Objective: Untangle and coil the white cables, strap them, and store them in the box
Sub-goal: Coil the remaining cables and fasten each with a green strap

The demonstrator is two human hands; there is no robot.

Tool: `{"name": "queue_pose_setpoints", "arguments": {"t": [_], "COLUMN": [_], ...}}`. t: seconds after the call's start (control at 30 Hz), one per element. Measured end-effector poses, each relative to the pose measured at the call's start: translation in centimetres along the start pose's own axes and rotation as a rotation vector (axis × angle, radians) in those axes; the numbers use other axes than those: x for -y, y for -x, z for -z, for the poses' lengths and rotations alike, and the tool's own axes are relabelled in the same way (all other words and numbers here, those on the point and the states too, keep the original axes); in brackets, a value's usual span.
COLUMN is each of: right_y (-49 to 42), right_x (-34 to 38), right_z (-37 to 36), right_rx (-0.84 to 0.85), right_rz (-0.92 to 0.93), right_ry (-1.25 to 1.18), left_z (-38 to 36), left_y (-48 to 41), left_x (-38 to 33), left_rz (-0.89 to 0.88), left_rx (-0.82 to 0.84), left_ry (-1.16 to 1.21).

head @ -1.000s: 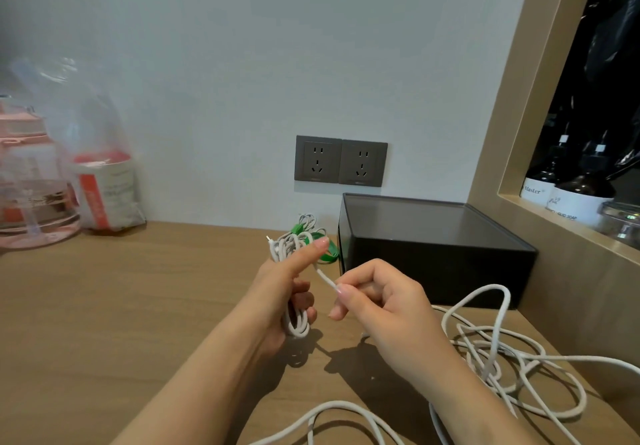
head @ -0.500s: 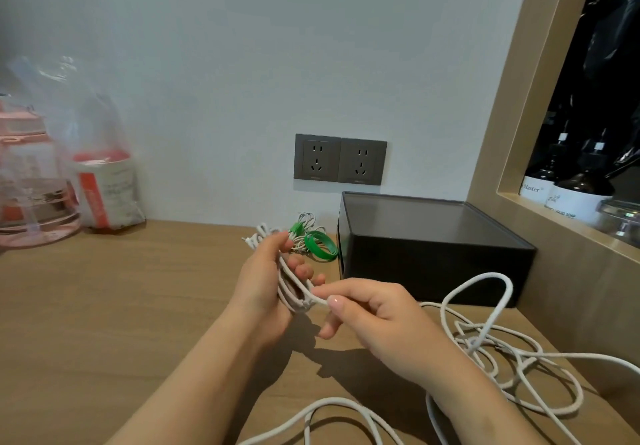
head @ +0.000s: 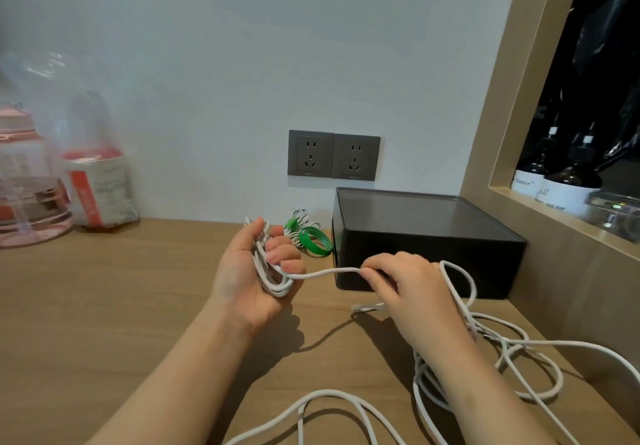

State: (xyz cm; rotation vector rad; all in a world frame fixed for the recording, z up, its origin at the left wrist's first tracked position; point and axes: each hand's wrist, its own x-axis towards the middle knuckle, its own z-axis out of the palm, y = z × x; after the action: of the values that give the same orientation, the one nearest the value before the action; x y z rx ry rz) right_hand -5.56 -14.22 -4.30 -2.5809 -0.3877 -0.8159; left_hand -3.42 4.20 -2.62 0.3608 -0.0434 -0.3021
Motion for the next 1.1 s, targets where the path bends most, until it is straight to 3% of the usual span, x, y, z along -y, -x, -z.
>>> {"name": "queue_pose_setpoints", "arguments": {"t": [0.13,0.3,0.37,0.53,0.83,0.93,1.03,1.1], "right_y": [0.0,-0.2,0.0,0.4,0.2,0.2,0.3,0.3], "right_x": [-0.8,0.2,0.7,0.8,0.6,0.7,0.5,0.3], "right_z": [0.9,1.6,1.6,0.1,0.2,0.4,0.7,1.2], "right_rx": [0.031,0.161,0.272,0.444,0.259,0.252,0.238,0.197], "right_rz": [-0.264,-0.466,-0.467,-0.389,-0.324,-0.202,-0.108,-0.139], "right_ry": [-0.065,-0.627,-0.676,-0.464,-0.401,-0.099,0.164,0.014], "left_z": [-0.1,0.1,-0.2,0.0,0.5,0.9,0.4,0.2], "left_y": [-0.1,-0.5,-0.5,-0.4,0.0,0.2,0.5,0.3], "left_x": [-0.8,-0.3,-0.1,-0.2,-0.7,-1.2,-1.2,-0.9], "left_rz": [-0.074,-0.205,-0.217,-0.119,0.125,0.183,0.131,0.038], "left_rx": [-0.078,-0.233,-0.227,-0.127,0.164,0.3,0.242,0.048], "left_ry": [-0.074,-0.309,-0.342,-0.265,-0.196,-0.095,-0.156,-0.339]}}
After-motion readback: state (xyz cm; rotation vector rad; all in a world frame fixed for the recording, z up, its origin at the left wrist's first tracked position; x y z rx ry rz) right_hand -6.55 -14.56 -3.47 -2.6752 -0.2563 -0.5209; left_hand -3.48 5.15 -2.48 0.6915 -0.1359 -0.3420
